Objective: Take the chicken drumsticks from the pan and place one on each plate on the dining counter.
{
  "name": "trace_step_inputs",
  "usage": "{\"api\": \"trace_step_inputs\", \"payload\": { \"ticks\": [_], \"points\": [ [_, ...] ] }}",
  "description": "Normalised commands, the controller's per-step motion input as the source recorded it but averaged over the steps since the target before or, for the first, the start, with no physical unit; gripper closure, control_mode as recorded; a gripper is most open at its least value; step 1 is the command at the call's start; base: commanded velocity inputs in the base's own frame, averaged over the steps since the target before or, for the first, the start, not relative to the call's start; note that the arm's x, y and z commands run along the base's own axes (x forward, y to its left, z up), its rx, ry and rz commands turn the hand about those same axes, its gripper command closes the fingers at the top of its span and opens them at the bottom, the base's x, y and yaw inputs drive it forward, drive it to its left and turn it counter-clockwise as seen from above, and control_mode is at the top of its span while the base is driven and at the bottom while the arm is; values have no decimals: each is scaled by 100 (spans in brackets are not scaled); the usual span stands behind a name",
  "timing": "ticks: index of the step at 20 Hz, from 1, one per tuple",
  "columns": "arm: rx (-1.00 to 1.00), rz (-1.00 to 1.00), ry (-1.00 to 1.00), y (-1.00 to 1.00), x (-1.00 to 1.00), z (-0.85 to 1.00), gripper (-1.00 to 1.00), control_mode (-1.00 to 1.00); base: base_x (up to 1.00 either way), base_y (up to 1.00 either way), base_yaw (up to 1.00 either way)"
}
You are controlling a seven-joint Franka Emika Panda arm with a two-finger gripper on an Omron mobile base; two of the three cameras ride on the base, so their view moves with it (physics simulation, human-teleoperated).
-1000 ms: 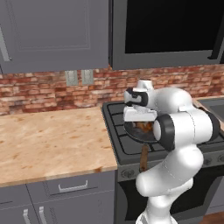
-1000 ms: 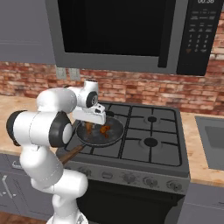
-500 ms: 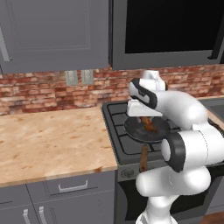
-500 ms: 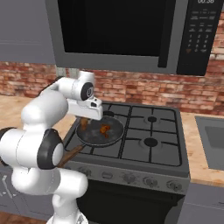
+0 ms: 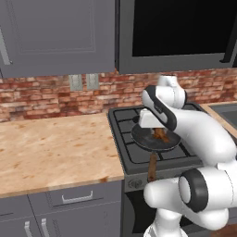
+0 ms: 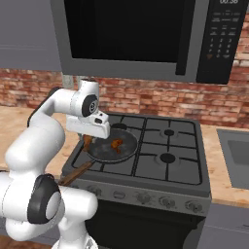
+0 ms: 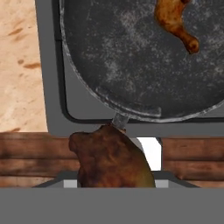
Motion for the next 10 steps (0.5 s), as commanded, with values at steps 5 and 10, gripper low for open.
{"api": "trace_step_inputs", "payload": {
  "ticks": [5,10],
  "points": [
    [0,0,4,0,-17,23,100,-100,0,0,0],
    [0,0,2,0,-1,1,100,-100,0,0,0]
  ]
}}
